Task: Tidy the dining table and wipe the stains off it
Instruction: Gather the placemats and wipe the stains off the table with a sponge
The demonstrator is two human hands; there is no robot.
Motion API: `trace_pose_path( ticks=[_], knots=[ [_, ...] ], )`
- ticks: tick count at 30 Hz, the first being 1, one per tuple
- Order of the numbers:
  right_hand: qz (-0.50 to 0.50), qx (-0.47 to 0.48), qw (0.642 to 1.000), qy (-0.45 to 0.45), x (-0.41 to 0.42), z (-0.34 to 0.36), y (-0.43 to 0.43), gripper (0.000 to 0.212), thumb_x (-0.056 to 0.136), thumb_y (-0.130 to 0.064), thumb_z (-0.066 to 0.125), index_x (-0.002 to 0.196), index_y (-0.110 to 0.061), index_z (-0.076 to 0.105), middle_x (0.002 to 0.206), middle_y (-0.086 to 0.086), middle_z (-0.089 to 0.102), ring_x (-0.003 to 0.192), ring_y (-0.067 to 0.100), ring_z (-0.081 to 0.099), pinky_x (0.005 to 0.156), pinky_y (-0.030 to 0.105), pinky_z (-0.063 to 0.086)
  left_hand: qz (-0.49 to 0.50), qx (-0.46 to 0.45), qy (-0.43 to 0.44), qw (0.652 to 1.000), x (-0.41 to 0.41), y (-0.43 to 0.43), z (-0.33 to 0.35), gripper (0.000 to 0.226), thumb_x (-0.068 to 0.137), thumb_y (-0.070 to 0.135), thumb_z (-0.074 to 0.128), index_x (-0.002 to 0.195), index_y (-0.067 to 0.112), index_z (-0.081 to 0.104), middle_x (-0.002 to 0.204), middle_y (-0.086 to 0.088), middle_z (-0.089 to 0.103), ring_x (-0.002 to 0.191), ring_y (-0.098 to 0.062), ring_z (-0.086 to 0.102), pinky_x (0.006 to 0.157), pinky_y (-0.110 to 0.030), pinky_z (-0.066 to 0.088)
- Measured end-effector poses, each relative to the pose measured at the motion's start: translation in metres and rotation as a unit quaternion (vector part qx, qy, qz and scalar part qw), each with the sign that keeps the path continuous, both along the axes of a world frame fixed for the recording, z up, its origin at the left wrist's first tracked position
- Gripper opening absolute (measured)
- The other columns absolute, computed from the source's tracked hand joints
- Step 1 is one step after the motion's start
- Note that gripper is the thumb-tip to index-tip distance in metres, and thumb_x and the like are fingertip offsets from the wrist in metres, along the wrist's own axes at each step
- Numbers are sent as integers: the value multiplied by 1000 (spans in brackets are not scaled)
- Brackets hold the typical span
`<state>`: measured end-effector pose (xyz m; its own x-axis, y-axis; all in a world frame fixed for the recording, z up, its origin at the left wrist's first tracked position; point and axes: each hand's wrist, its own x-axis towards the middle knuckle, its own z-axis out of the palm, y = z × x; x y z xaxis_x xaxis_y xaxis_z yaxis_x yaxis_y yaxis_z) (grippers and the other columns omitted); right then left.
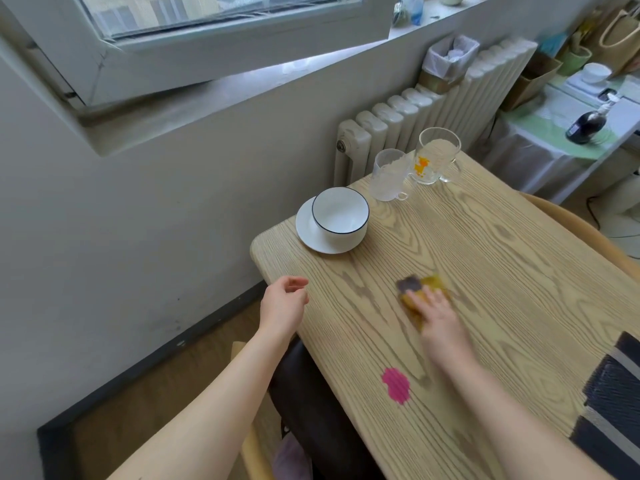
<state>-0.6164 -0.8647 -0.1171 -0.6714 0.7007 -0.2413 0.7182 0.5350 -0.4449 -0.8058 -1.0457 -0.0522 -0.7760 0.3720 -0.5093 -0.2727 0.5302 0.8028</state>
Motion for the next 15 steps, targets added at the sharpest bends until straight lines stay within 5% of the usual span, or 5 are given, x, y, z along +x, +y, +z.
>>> trace_pose_path(
  ticks=[4, 11, 15],
  knots=[
    [-69, 3, 995, -72, 14, 5, 17, 71, 91, 2, 40, 150, -34, 25, 161, -4, 10, 148, 17, 2, 119, 37, 17, -3, -2, -6, 1000, 6, -2, 0, 25, 92, 8, 52, 112, 17, 63, 105, 2, 63, 98, -13, 62, 94, -41, 51],
    [237, -1, 971, -35, -51, 20, -93, 74, 89, 0, 40, 148, -42, 23, 161, -11, 3, 148, 13, -4, 118, 34, 8, -6, -5, 3, 1000, 10, -4, 4, 24, 90, 6, 52, 104, 20, 65, 100, 1, 65, 97, -17, 62, 93, -43, 52],
    [208, 21, 977, -43, -42, 3, -69, 76, 87, -2, 41, 147, -45, 22, 161, -11, 6, 148, 12, 0, 120, 34, 9, -21, -9, 9, 1000, 10, -4, 6, 23, 91, 8, 51, 106, 19, 64, 103, 0, 64, 95, -14, 63, 92, -41, 52]
  ],
)
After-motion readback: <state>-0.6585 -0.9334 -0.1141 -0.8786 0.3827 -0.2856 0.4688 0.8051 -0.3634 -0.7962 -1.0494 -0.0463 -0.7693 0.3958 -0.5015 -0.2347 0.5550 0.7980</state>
